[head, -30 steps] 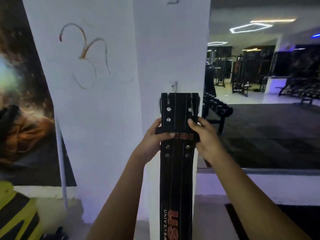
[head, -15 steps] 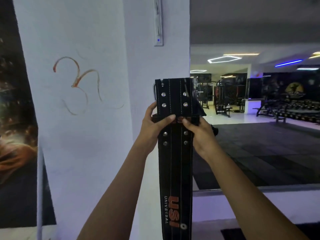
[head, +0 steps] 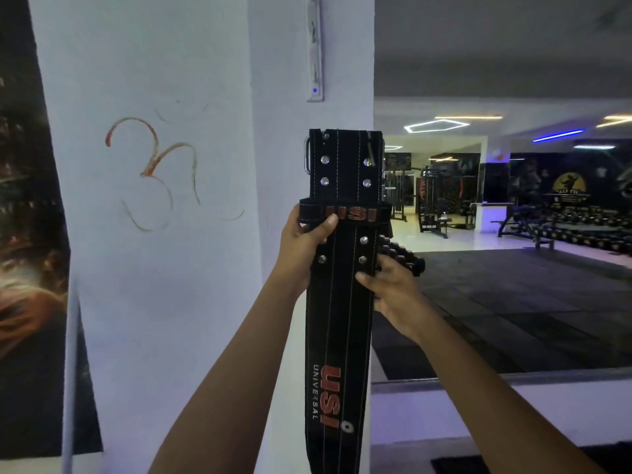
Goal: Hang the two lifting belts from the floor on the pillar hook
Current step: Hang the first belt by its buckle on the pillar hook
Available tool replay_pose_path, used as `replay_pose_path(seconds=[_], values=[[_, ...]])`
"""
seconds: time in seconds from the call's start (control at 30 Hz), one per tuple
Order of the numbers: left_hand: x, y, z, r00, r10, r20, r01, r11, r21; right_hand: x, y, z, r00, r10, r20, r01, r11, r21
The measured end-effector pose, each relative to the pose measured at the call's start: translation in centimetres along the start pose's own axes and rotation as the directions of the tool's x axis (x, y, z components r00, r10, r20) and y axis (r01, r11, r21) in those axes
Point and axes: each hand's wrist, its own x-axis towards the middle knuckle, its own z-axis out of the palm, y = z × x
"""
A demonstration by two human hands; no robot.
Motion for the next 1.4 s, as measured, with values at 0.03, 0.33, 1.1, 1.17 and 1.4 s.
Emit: replay_pose_path(seconds=[0.03, 0.33, 1.1, 1.17, 1.4], values=[[-0.1, -0.2, -0.1, 1.000, -0.011, 0.009, 0.010, 1.000, 0.015, 0.1, 0.0, -0.1, 1.000, -0.010, -0.028, 0.010, 1.000, 0.008], [-3.2, -4.4, -1.4, 0.986, -0.138, 0.095, 0.123, 0.981, 0.147, 0.8, -1.1, -0.7, 0.996, -0.040, -0.082, 0.044, 0.998, 0.051], [-1.5, -2.4, -0.2, 0.958, -0.259, -0.122, 0.271, 0.958, 0.090, -4.7, 5.6, -2.7, 0.972, 0.218, 0.089, -0.195, 0.956, -0.218], [-1.7, -2.9, -0.3, 0.955, -0.270, -0.124, 0.282, 0.954, 0.098, -5.2, 6.5, -3.1, 0.965, 0.251, 0.080, -0.226, 0.944, -0.242], [-1.2, -2.6, 0.5, 0.972, -0.221, -0.077, 0.228, 0.969, 0.092, -2.2, 2.1, -2.5, 0.996, 0.084, 0.028, -0.085, 0.996, 0.021]])
